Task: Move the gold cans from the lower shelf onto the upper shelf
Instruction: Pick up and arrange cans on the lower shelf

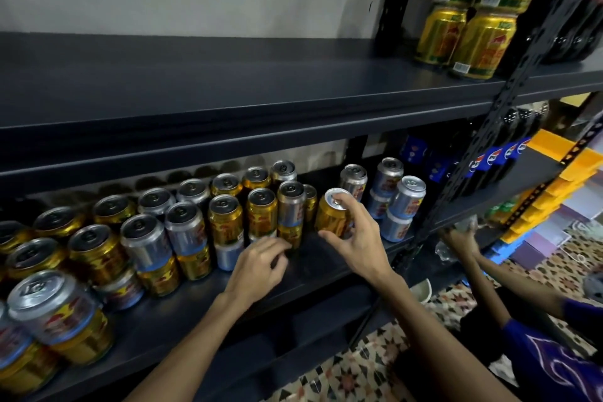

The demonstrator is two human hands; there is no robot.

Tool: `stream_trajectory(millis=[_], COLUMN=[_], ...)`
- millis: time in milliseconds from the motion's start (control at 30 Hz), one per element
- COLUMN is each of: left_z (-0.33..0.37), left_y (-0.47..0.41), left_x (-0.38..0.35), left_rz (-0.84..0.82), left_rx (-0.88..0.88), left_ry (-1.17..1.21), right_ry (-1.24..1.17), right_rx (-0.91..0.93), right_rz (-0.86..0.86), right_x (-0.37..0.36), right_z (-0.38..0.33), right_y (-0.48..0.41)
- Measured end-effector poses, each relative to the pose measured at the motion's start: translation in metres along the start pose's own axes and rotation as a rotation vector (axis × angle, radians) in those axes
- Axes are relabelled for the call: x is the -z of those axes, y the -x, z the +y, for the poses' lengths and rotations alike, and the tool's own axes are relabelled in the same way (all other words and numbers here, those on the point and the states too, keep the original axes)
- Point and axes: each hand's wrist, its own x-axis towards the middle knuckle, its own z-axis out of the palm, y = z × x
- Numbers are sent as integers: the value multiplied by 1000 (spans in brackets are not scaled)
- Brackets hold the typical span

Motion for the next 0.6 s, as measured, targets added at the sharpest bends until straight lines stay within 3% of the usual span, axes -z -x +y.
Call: stream_trajectory(millis=[100,267,367,433,500,600], left_z=[31,111,158,177,187,190], left_y=[-23,-74,-112,-137,-162,-195], left_x=[22,80,128,154,176,200], left_rz=[67,341,464,508,452,153], left_rx=[-157,-530,-608,-560,-407,-18], left_ry=[13,6,-16,-39,-163,-450], right_ry=[-23,-88,-118,-124,-121,-126], right_rx=[30,156,270,348,409,445], right_rz=[10,67,143,200,242,268], right_x=[13,58,94,118,141,171], right_z=[-10,-38,-65,-87,-107,-130], right_y=[4,2,-8,-19,-33,-61])
